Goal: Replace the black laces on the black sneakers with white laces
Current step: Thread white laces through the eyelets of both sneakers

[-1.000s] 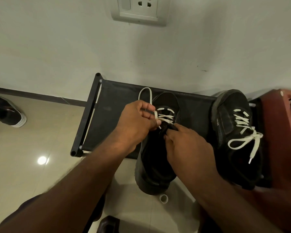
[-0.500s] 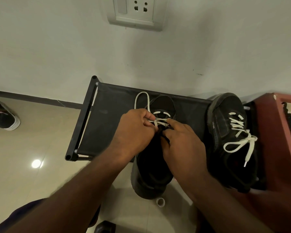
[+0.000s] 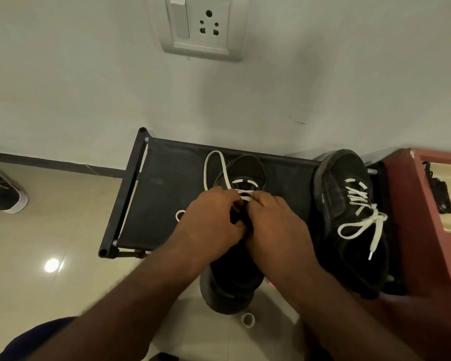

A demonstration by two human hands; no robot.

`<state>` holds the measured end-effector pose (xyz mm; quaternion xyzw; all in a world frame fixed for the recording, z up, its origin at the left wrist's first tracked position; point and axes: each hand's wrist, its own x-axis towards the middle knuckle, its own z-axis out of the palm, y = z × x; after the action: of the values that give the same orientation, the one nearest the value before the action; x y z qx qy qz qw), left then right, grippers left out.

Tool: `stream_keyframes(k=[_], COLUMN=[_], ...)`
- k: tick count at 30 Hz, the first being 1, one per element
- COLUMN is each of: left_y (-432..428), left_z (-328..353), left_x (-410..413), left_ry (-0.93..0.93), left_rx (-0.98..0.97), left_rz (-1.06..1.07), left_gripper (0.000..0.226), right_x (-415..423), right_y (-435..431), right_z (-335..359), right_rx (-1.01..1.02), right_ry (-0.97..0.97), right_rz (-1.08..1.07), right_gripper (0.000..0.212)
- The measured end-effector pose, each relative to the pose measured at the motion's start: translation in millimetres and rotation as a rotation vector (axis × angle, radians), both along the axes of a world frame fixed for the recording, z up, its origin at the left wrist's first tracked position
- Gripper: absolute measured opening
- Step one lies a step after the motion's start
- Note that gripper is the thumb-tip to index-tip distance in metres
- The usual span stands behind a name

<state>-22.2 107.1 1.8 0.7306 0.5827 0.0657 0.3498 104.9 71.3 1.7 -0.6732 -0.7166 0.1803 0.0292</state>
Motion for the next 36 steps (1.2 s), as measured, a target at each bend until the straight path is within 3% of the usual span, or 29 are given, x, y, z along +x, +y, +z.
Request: stream_keyframes(k=[5,7,9,11,15,18,22,25,27,28,31,32,36], left_y=[-2,-1,0,1,2,3,4,3,4,4,4,4,5], left_z=[-4,-3,-2,-2,-4,-5,-6,-8,-9,-10,-9,-9,-7], left_x=[4,4,3,2,-1,-2,-4,-5,-5,-5,-4,-3,-3], left_ry=[0.043,0.029,0.011,0.002,-0.029,-0.063,-0.091,-0.107,-0.122,-0.125,-0.104,-0.096,-0.114], left_rx=[0.044,0.027,0.005,-0.009,-0.042,-0.066,-0.081,-0.078,-0.074,-0.074,-0.082,-0.077,-0.085], left_rz=[0.047,0.065,0.082,0.091,0.114,0.121,0.134,0.152,0.152,0.153,0.15,0.138,0.149], left_gripper=[0.025,0.021,0.02,0.022,0.023,0.028,0.028,0.024,0.022,0.022,0.024,0.024,0.021], right_x=[2,11,23,34,39,34,30,36,34,33,33,34,36], right_y=[-4,-4,-5,-6,-6,-5,-4,-9,-13,-14,-13,-12,-8], right_z=[8,12,16,19,35,43,63,85,95,91,53,39,13], right_rx=[-0.083,-0.142,-0.136,-0.148,-0.277,-0.278,-0.339,-0.513,-0.554,-0.498,-0.142,-0.095,-0.115], right_ry=[-0.032,0.01,0.201,0.45,1.08,1.488,1.77,1.896,1.826,1.672,0.831,0.641,0.387], right_rz=[0.113,0.168,0.181,0.136,-0.098,-0.282,-0.51,-0.597,-0.516,-0.477,-0.347,-0.306,-0.238], right_gripper=[0.033,0.024,0.007,0.017,0.011,0.019,0.015,0.014,0.013,0.014,0.019,0.017,0.011])
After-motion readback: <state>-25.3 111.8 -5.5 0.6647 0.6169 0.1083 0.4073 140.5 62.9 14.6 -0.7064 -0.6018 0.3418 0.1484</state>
